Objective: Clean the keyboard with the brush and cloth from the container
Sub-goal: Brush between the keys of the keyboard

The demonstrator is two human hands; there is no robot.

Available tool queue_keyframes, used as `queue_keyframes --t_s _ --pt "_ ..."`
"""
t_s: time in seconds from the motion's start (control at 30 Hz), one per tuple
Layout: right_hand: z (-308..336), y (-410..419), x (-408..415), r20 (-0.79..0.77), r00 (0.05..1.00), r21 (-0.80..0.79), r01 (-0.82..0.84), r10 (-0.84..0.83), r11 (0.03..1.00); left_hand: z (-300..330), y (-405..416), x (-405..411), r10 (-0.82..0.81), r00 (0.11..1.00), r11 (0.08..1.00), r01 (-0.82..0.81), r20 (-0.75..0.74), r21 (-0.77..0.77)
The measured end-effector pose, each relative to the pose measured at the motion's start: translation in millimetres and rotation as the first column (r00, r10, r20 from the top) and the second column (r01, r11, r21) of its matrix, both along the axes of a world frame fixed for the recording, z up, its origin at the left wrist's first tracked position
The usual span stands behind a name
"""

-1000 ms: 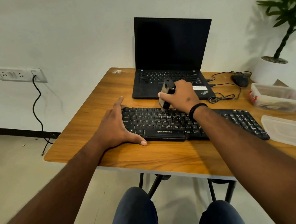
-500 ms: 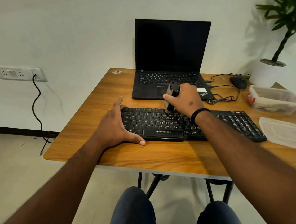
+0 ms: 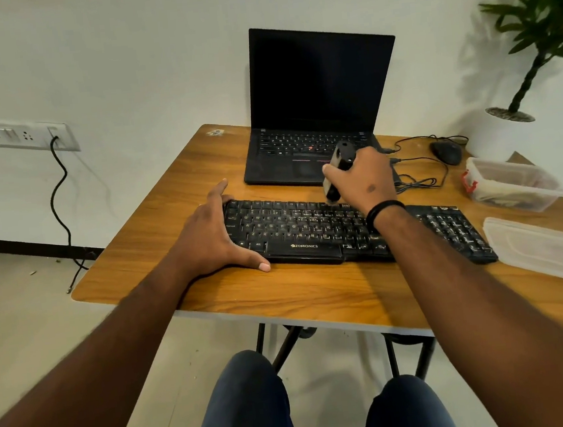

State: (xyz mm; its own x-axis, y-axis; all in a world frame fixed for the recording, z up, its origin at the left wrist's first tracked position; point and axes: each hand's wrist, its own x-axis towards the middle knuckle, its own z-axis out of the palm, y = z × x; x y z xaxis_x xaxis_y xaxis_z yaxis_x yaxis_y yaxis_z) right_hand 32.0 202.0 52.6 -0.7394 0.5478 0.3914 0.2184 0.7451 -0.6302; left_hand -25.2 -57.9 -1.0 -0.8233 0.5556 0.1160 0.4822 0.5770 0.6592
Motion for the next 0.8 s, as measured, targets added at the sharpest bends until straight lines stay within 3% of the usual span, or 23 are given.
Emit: queue_keyframes --t_s 0.2,0.43,0.67,0.8 --pt "-7 -24 -13 0.048 0.997 -0.100 -0.047 0.052 0.994 1 1 1 0.002 1.000 1.000 -0.002 0.003 -0.011" --pt "-3 -55 -25 0.085 0.982 -0.052 -0.166 0.170 0.985 2 1 2 0.013 1.000 1.000 -0.013 0.000 -0.014" --pt "4 -15 -9 0.193 0.981 0.000 -0.004 0.004 1.000 1 1 2 0.016 1.000 1.000 -0.016 -0.017 -0.012" --pt "8 -22 -12 0.185 0.983 0.042 0.009 -0.016 0.999 1 1 3 0.019 1.000 1.000 -0.019 -0.007 -0.004"
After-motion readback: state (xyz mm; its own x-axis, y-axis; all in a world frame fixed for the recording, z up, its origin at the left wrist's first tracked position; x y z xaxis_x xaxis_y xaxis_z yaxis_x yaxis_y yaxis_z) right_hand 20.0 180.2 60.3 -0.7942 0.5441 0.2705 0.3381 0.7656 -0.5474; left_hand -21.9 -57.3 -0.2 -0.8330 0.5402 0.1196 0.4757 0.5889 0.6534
